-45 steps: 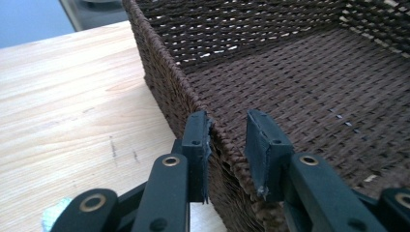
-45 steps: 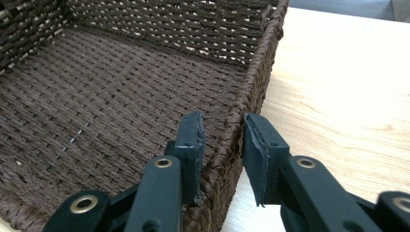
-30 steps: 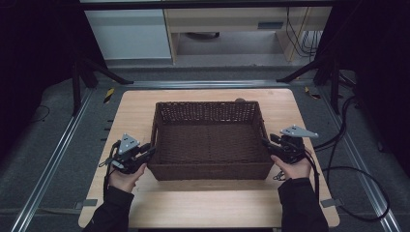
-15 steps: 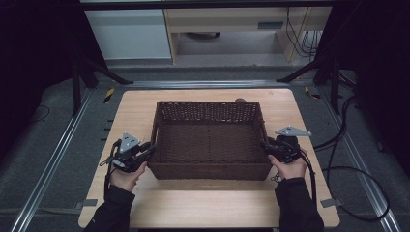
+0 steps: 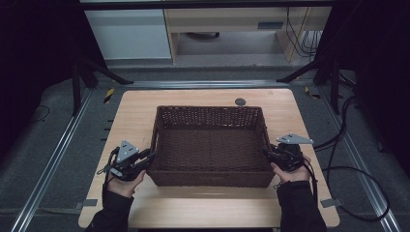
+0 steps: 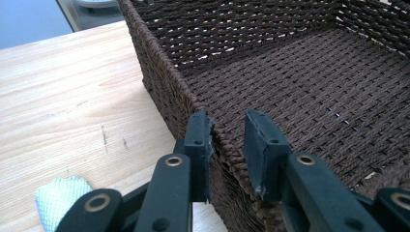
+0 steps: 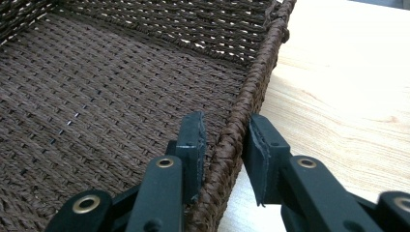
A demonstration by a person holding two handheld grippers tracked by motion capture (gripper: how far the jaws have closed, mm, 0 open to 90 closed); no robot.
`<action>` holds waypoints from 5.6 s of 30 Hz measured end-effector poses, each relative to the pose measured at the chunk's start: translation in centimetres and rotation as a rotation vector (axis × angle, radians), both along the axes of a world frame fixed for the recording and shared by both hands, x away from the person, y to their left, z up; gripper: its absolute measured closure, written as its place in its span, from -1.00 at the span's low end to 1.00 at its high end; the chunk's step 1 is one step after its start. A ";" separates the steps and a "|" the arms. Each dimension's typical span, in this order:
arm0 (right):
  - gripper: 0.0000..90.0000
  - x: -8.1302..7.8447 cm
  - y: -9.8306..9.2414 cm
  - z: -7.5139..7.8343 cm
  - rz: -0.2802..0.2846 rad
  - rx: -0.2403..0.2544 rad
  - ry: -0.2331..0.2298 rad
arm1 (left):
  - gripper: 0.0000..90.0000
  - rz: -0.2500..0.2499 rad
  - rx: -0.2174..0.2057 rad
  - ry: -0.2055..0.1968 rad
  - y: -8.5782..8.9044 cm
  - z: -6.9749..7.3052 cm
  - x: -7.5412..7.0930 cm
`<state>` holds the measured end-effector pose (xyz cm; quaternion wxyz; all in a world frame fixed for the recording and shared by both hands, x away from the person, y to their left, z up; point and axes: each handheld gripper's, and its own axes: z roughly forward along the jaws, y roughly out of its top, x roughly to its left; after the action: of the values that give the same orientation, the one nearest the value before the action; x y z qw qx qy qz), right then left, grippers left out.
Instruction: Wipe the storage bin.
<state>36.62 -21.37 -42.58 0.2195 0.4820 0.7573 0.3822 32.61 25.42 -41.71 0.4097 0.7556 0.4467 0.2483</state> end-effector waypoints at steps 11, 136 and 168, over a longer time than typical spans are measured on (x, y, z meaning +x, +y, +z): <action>0.39 1.1 0.0 0.2 -0.010 0.008 -0.012 | 0.30 0.041 -0.059 -0.059 2.2 1.9 -0.4; 0.53 1.2 0.8 -0.2 0.085 0.006 0.028 | 0.88 -0.056 0.013 0.089 5.7 -1.6 7.9; 0.59 1.2 0.9 -0.1 0.023 -0.024 0.025 | 0.89 -0.177 0.041 -0.022 4.6 0.8 3.8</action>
<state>37.77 -20.51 -42.67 0.2115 0.4754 0.7700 0.3694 36.40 30.00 -40.95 0.4195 0.7976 0.3684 0.2283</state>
